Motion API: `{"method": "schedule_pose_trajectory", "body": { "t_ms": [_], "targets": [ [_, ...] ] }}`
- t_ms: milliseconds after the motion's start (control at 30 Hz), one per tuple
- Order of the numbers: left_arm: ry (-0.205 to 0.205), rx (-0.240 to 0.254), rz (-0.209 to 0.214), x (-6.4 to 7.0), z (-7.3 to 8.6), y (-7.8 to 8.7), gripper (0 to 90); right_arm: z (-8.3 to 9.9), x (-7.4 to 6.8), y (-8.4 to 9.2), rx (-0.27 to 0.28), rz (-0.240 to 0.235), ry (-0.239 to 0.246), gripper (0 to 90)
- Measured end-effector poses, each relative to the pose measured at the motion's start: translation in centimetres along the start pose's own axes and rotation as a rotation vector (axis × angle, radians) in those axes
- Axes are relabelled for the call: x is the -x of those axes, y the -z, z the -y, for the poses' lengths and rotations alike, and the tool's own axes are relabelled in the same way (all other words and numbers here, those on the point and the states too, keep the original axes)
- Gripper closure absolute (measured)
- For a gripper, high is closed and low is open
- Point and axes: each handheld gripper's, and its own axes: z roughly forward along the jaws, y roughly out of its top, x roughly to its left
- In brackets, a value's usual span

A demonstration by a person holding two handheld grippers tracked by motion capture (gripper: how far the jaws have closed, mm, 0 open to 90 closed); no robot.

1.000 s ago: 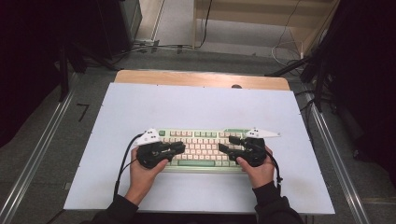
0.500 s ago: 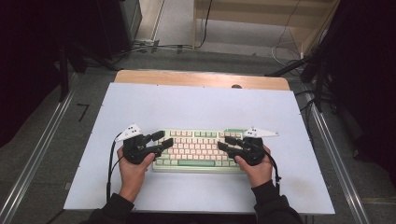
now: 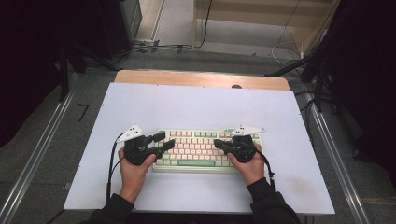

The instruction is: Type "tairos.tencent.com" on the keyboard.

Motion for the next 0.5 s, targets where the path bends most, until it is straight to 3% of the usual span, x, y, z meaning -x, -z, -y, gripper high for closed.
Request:
{"method": "schedule_pose_trajectory", "body": {
  "t_ms": [133, 500],
  "targets": [
    [0.001, -0.004, 0.003, 0.0, 0.0, -0.1, 42.2, 0.1, 0.2, -0.6, -0.034, 0.018, -0.005, 87.5],
    [0.003, -0.007, 0.007, 0.1, 0.1, -0.1, 42.9, 0.2, 0.2, -1.5, -0.062, 0.028, 0.0, 87.4]
  ]
}}
